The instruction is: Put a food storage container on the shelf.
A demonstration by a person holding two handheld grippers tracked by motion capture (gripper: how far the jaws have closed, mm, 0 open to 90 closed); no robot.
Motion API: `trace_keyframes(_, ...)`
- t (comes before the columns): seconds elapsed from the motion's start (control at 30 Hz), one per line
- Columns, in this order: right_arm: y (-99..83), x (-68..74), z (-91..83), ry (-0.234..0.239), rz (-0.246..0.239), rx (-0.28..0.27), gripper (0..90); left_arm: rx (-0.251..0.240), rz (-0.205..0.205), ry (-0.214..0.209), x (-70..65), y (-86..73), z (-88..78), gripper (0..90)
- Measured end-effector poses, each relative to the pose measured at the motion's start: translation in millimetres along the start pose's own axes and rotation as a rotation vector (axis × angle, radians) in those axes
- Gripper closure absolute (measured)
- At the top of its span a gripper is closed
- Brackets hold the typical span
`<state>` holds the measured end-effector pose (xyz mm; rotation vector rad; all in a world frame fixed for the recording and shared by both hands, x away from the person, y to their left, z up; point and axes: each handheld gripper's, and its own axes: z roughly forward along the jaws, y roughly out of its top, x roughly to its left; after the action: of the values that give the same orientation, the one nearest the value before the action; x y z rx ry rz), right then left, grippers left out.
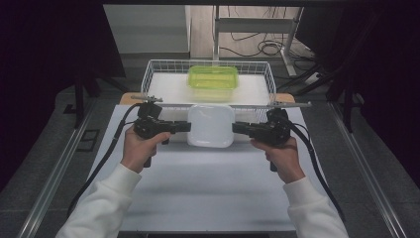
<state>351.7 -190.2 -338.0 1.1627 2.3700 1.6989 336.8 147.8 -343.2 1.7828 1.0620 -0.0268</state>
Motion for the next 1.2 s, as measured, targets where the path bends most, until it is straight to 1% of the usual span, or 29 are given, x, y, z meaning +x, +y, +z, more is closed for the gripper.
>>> trace_keyframes(0.13,8.3,1.0,-2.4,-0.002,-0.014,-0.01,78.2,-0.009,0.01,0.0,-2.5,8.5,-2.6,78.1)
trace_keyframes(0.23,15.4,1.6,-5.6,0.005,-0.015,-0.03,78.3,-0.019,0.021,0.005,-5.3,17.3,-5.3,78.0)
trace_keyframes(0.33,23.0,2.4,-7.7,0.005,-0.018,-0.041,78.2,-0.027,0.029,0.01,-7.2,27.1,-7.5,77.9)
trace_keyframes(0.37,28.3,2.2,-8.6,0.003,-0.025,-0.043,78.2,-0.033,0.034,0.016,-8.4,34.0,-8.7,77.9)
trace_keyframes(0.4,28.3,2.2,-8.6,0.003,-0.025,-0.043,78.2,-0.033,0.034,0.016,-8.4,34.0,-8.7,77.9)
trace_keyframes(0.5,36.4,1.4,-9.3,-0.001,-0.029,-0.044,78.2,-0.031,0.055,0.026,-9.5,45.7,-10.5,77.8)
trace_keyframes(0.63,49.1,-1.9,-10.6,0.001,-0.036,-0.05,78.3,-0.035,0.069,0.031,-10.3,60.8,-11.5,77.8)
trace_keyframes(0.8,65.6,-5.3,-11.4,0.003,-0.048,-0.062,78.2,-0.05,0.057,0.014,-4.2,77.5,-11.0,77.7)
trace_keyframes(0.93,78.0,-9.3,-8.2,-0.005,-0.051,-0.063,78.3,-0.055,0.069,0.025,0.0,90.5,-10.0,77.7)
trace_keyframes(1.03,87.0,-15.4,-4.4,-0.001,-0.039,-0.068,78.4,-0.059,0.065,0.03,4.4,101.1,-8.0,77.7)
trace_keyframes(1.1,93.0,-18.2,-1.8,-0.009,-0.029,-0.07,78.3,-0.058,0.064,0.037,6.7,106.7,-7.6,77.7)
trace_keyframes(1.13,99.0,-20.2,-0.1,-0.008,-0.024,-0.071,78.3,-0.059,0.061,0.035,8.2,109.8,-7.5,77.6)
trace_keyframes(1.2,102.2,-21.0,0.5,-0.005,-0.021,-0.073,78.3,-0.06,0.055,0.028,11.8,116.6,-7.6,77.7)
